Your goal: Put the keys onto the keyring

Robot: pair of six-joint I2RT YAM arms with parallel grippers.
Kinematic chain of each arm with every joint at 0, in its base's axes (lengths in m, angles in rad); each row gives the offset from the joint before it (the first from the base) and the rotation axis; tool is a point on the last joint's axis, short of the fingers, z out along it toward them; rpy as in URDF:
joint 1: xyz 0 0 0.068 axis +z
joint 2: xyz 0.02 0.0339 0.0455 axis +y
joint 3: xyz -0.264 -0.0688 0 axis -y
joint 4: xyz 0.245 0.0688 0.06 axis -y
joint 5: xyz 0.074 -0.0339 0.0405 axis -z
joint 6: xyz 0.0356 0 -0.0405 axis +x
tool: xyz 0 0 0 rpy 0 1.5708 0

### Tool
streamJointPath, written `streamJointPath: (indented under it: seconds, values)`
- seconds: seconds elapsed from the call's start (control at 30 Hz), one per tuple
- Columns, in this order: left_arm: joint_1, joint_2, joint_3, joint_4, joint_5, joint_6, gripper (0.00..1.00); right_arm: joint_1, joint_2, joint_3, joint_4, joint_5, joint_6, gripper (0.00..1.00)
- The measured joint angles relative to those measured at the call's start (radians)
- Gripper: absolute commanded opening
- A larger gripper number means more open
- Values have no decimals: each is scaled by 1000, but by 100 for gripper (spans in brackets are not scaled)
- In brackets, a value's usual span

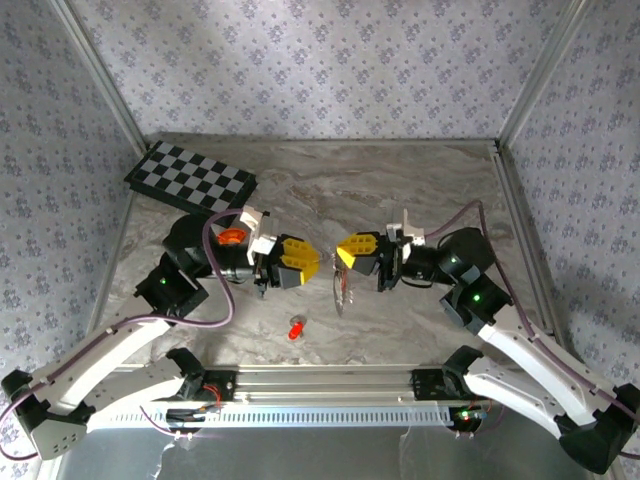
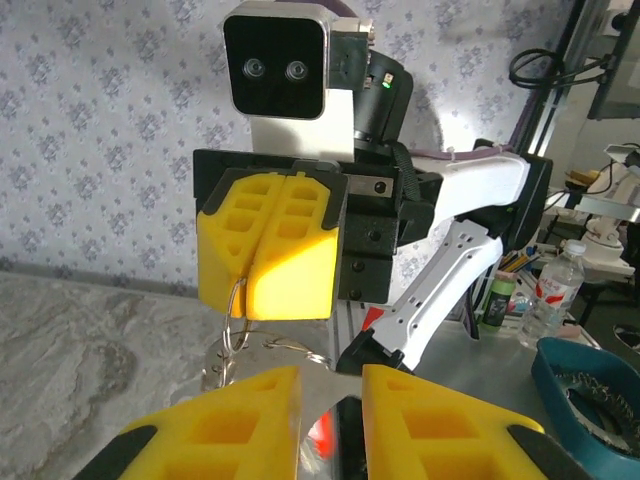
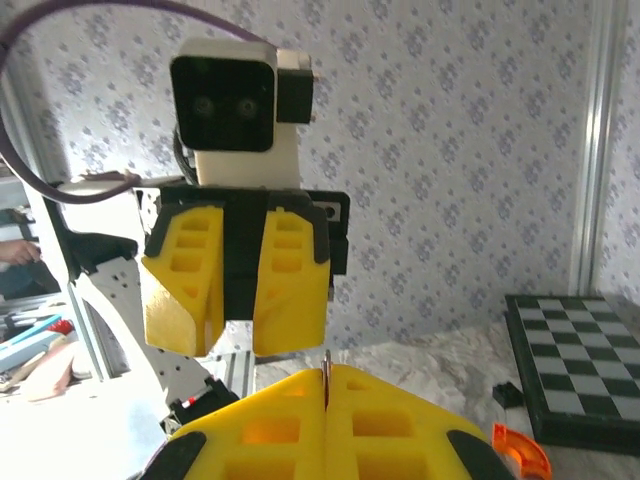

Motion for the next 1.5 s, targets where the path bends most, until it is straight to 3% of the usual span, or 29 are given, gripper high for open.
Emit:
streamJointPath:
  seconds: [0.43,1.5]
  values:
    - [-51,49,53,0,-24,58,24,-4,-2,3,60,-42,50,0]
    - [-60,116,101,5,-45,74,17,-9,-19,3,68,-52,58,0]
